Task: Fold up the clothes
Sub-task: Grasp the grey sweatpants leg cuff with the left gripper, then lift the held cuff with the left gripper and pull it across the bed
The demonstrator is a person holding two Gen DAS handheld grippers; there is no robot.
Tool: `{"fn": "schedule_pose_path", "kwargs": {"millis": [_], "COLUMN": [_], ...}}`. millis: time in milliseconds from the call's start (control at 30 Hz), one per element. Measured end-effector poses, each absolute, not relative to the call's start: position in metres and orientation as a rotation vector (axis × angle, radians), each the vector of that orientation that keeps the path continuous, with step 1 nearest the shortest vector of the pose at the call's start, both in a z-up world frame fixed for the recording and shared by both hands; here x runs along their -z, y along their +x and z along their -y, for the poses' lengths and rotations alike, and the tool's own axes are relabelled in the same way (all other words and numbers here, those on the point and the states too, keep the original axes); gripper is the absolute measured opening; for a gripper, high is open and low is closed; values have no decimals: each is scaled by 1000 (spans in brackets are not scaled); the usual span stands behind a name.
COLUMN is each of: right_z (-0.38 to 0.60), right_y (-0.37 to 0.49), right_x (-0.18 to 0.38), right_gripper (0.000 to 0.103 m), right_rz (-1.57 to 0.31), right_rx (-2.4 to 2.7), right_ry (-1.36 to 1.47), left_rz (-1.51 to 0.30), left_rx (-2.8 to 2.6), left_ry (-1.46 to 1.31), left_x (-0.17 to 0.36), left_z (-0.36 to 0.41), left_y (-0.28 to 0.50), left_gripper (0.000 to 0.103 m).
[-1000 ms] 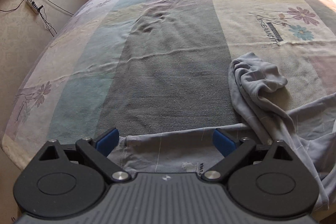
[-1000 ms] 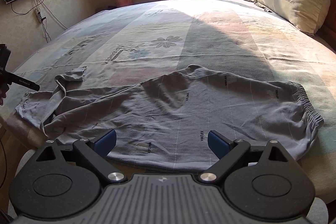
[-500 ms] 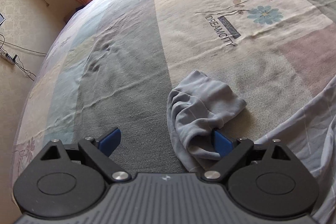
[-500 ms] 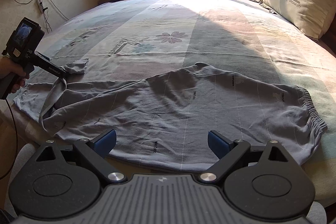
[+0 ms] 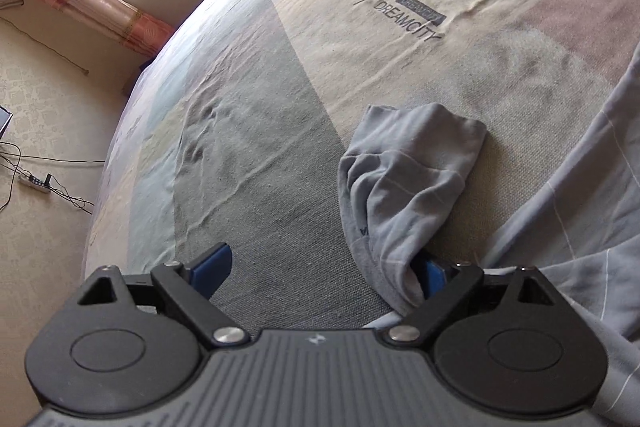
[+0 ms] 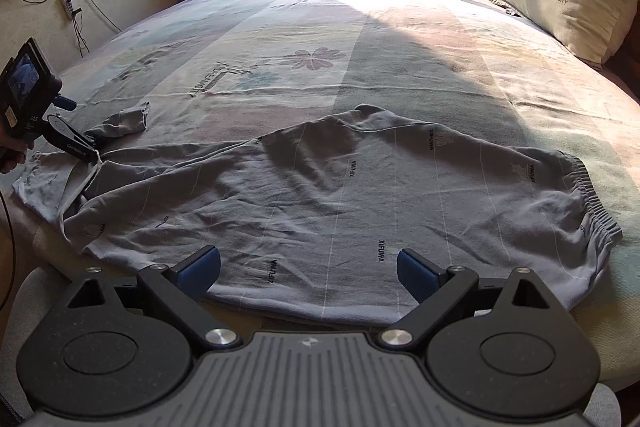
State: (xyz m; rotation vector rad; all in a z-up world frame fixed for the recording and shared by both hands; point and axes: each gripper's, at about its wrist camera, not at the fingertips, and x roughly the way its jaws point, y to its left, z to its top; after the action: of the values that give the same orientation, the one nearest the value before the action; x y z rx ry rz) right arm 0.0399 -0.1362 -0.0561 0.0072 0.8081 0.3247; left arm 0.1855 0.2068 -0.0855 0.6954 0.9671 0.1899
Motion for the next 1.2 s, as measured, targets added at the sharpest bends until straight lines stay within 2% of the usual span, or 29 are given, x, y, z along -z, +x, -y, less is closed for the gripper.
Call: {"fn": "schedule_pose_path", "kwargs": {"millis": [233,300,367,500,600,633,667,833,1067,1200], "right_z": [132,133,135,136,133,132,131,132,134,131], "right_y": [41,41,41,41,38,37,36,32,29,28], "right_x": [60,60,60,64,65,65,64,60,54,52], "right_gripper": [97,97,97,97,97,97,97,97,97,97], "right_rz": [-818,-818,-818,-828,-828,-826,-824,-811,-789,-783], "right_rx": [-344,-344,-343,-349,-368,-375,-380,-383,-375,-382], "right_ry": [2,8,14,27,27,24,22,26,27,24], "left_rz": [-862,-848,-857,-867,-881,-883,-883,-877,-914,-881], "left_rx": [-247,-239,-215,-194,-181,-178,-176,-207,-186,-179], "left_ry": [993,1057,1063,1085,1101,1121,1147,1112,733,637], "left_x": [114,120,122,129,137,144,151,151,83,47], "left_z": [-159,-149,-147,-140,-133,-129,-125,-124,-162,-189], "left_y": [202,201,199,197,195,193,190,190,196,178], "left_gripper": [92,87,72,57,28,7,0,0,2,2]}}
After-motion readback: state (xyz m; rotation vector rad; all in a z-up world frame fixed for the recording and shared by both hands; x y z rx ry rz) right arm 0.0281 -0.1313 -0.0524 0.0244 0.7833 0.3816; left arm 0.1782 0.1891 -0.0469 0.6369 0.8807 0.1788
